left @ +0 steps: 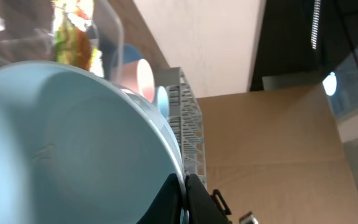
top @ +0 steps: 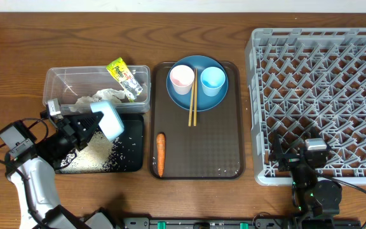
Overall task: Sort waste into correct bins and load items into the dishwasher rack
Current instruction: 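Tilt the bowl with the left gripper to pour rice onto the black tray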
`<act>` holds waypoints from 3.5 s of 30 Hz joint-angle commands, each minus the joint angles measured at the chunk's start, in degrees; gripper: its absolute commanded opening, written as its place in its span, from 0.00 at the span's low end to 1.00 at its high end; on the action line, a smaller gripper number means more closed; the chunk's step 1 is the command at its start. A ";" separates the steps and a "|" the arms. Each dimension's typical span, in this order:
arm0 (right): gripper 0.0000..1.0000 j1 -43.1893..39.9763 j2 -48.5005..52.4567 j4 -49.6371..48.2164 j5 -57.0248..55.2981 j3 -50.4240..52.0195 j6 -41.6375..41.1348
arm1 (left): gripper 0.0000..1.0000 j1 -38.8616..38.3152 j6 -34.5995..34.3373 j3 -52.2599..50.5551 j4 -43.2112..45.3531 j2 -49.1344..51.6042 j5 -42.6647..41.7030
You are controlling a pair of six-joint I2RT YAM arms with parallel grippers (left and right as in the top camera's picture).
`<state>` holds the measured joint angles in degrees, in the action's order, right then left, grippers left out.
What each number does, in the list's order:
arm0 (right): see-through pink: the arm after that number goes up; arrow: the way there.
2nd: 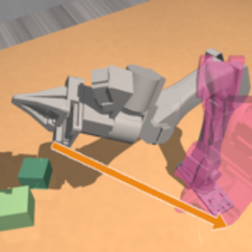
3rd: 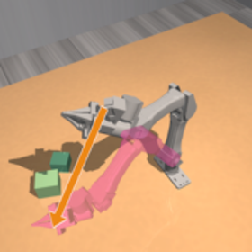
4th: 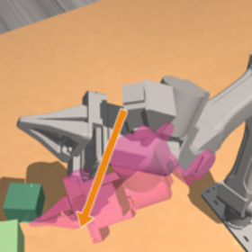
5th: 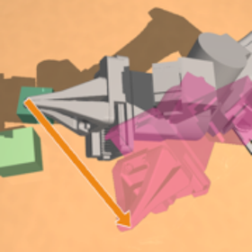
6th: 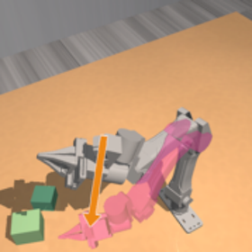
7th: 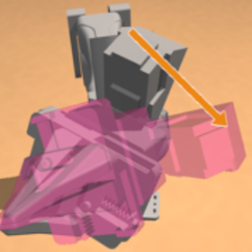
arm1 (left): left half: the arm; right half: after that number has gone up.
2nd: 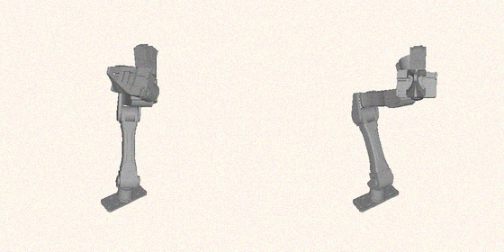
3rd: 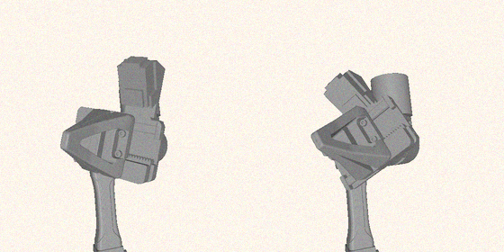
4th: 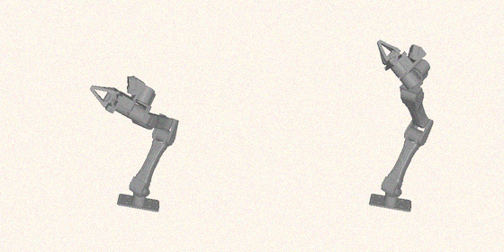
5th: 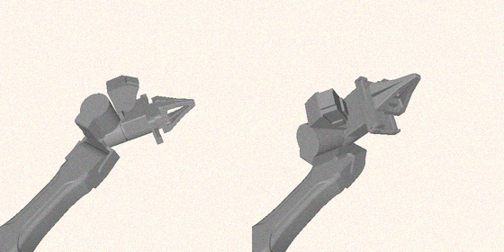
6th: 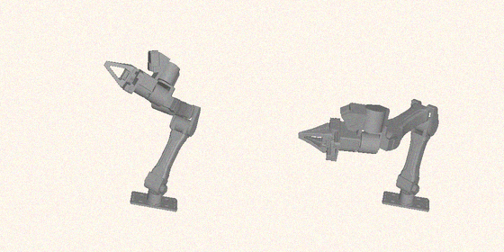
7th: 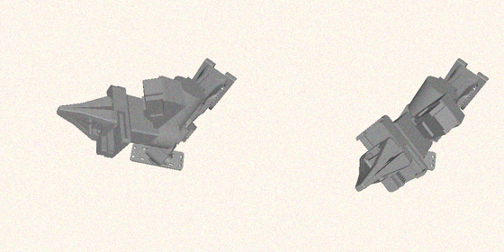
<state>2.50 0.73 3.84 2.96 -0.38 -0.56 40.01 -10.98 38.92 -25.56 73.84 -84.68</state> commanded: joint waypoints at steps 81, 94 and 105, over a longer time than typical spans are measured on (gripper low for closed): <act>0.99 0.52 -0.09 0.24 -0.15 0.07 0.44 | 0.07 -6.91 -36.39 -0.28 24.33 0.09 -5.51; 0.99 0.52 -0.09 0.24 -0.15 0.07 0.44 | 0.07 -5.68 -28.72 -1.73 24.35 0.20 -5.46; 0.99 0.52 -0.09 0.24 -0.15 0.07 0.44 | 0.08 -0.37 -32.26 -2.08 24.33 0.20 -5.49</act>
<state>2.50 0.73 3.84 2.96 -0.38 -0.56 39.35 -43.90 37.50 -1.37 73.84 -88.60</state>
